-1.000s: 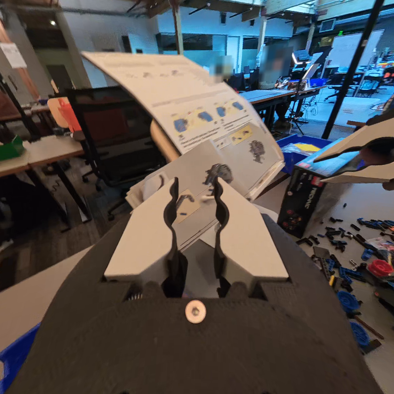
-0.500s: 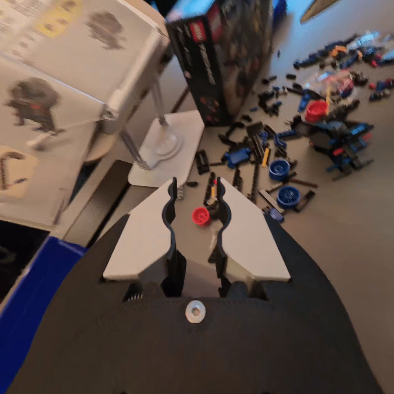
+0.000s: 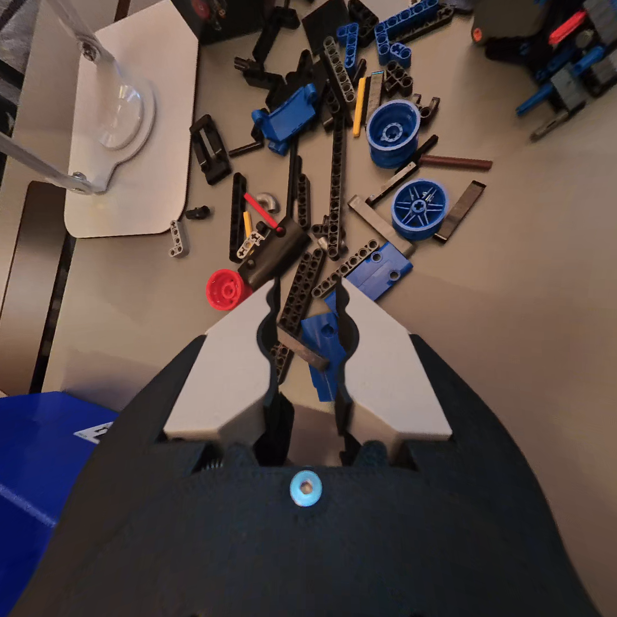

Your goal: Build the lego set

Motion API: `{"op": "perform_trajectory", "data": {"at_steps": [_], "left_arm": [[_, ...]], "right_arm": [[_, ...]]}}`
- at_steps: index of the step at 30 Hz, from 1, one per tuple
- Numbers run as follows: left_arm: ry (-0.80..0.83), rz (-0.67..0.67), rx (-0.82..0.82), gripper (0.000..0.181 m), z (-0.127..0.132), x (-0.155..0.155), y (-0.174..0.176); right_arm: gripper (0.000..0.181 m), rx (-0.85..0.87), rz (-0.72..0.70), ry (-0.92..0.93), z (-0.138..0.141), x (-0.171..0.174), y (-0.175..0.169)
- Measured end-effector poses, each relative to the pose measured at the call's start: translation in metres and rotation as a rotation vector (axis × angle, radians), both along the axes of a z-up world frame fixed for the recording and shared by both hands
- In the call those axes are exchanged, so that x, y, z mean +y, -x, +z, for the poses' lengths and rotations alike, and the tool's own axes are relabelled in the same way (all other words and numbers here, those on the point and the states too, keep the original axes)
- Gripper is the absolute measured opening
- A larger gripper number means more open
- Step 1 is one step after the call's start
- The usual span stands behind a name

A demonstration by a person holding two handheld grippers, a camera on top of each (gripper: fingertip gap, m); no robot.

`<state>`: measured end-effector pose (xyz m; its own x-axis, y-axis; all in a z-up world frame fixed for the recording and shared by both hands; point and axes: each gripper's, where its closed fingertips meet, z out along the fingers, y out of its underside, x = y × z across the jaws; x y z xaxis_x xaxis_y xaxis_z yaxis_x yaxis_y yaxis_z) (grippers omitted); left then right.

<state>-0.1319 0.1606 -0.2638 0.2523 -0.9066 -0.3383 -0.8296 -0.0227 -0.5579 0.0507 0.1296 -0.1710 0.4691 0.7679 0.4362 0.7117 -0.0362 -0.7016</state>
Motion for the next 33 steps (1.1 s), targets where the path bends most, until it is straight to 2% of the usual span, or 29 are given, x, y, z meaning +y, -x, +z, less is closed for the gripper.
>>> {"op": "perform_trajectory", "data": {"at_steps": [3,9,16,18,20,22,28,33], "left_arm": [[0.003,-0.007,-0.01,0.03,0.0,-0.001,-0.003],[0.018,-0.018,-0.043,0.03,-0.001,-0.006,-0.008],[0.009,-0.027,-0.056,0.03,0.002,-0.009,-0.008],[0.009,-0.035,-0.05,0.03,-0.001,-0.011,-0.008],[0.018,-0.039,-0.045,0.03,-0.004,-0.013,-0.006],[0.025,-0.035,-0.038,0.03,-0.006,-0.014,-0.002],[0.065,-0.004,-0.006,0.032,-0.011,-0.015,0.008],[0.128,-0.026,0.012,0.033,-0.019,-0.026,0.014]], "right_arm": [[0.024,-0.032,-0.061,0.089,-0.028,0.014,-0.027],[0.027,-0.064,-0.095,0.198,-0.063,0.029,-0.043],[0.027,0.004,-0.095,0.224,-0.074,0.066,-0.022],[0.025,-0.049,-0.095,0.202,-0.079,0.079,-0.021],[0.024,-0.154,-0.115,0.169,-0.082,0.09,-0.033],[0.022,-0.187,-0.132,0.158,-0.078,0.094,-0.045],[0.022,-0.098,-0.125,0.239,-0.067,0.071,-0.071],[0.022,-0.099,0.013,0.364,-0.081,0.013,-0.069]]}}
